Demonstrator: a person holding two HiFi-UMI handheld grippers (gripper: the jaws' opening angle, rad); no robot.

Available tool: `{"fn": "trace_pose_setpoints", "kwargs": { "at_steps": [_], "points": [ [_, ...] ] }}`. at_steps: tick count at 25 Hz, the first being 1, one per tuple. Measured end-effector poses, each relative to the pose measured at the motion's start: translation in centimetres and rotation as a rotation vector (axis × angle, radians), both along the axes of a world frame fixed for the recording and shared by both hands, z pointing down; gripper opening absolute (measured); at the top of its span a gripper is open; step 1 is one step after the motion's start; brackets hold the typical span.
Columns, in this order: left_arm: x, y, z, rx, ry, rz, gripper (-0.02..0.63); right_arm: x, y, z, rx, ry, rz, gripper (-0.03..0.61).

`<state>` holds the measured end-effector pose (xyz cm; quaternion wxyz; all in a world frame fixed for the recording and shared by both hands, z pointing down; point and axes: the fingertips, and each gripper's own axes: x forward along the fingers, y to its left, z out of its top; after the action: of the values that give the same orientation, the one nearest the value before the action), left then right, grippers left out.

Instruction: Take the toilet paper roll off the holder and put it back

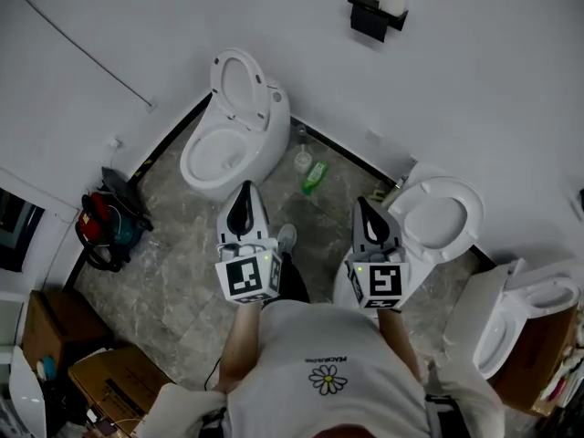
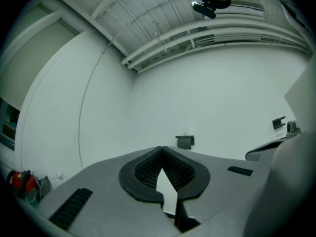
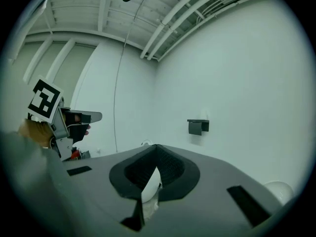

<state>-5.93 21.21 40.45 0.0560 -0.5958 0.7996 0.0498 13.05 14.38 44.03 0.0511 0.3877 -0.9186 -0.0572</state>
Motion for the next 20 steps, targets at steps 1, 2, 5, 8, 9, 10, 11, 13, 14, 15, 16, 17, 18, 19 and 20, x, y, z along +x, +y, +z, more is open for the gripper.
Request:
{"fn": "trace_pose_setpoints", "kwargs": {
  "at_steps": [1,2,5,8,9,10,11,13,14,15,16,17,18,19,20],
  "points": [
    [-0.5,-1.2,-0.2,0.001,0.002,0.011,0.017,-0.8,-0.9,-0.1,-0.003,-0.001,0.000,0.009],
    [-1.0,-2.5,-0.3,0.002,0.003,0.024,0.017,-1.7,-1.9,-0.2,-0.003,-0.001,0.001,0.009],
    [-2.8,-6.6,-0.7,0.005,-0.004,0.067,0.018,-4.4,-5.6,-1.1,0.036,-0.005,0.011,0.009],
    [-5.1,-11.4,-1.6,0.014,-0.020,0.103,0.018,-6.7,-10.0,-2.6,0.051,-0.029,0.054,0.009],
    [-5.9,-13.1,-2.1,0.018,-0.024,0.116,0.017,-7.4,-11.4,-3.3,0.055,-0.037,0.072,0.009],
    [-6.7,-14.7,-2.7,0.024,-0.029,0.129,0.017,-8.0,-13.0,-4.0,0.061,-0.042,0.091,0.009],
    [-7.5,-16.5,-3.4,0.032,-0.032,0.142,0.017,-8.7,-14.5,-4.6,0.071,-0.049,0.107,0.009],
    [-9.1,-20.0,-4.7,0.051,-0.033,0.169,0.018,-10.2,-17.6,-5.9,0.105,-0.080,0.131,0.009],
    [-9.9,-21.6,-5.3,0.060,-0.033,0.183,0.017,-10.9,-19.0,-6.5,0.117,-0.094,0.144,0.009],
    [-10.6,-23.1,-5.8,0.067,-0.032,0.197,0.017,-11.5,-20.4,-7.0,0.123,-0.102,0.158,0.009],
    [-11.1,-24.5,-6.2,0.070,-0.030,0.213,0.018,-11.9,-21.6,-7.4,0.125,-0.105,0.176,0.009],
    [-11.5,-25.9,-6.5,0.072,-0.029,0.231,0.017,-12.2,-22.8,-7.7,0.123,-0.099,0.196,0.009],
    [-11.8,-27.1,-6.9,0.075,-0.030,0.250,0.017,-12.5,-23.9,-8.0,0.118,-0.089,0.217,0.009],
    [-12.1,-28.2,-7.3,0.080,-0.035,0.268,0.017,-12.7,-25.0,-8.4,0.115,-0.085,0.236,0.009],
    [-12.5,-29.2,-7.6,0.085,-0.040,0.282,0.017,-13.0,-25.9,-8.7,0.116,-0.086,0.252,0.009]
  ]
}}
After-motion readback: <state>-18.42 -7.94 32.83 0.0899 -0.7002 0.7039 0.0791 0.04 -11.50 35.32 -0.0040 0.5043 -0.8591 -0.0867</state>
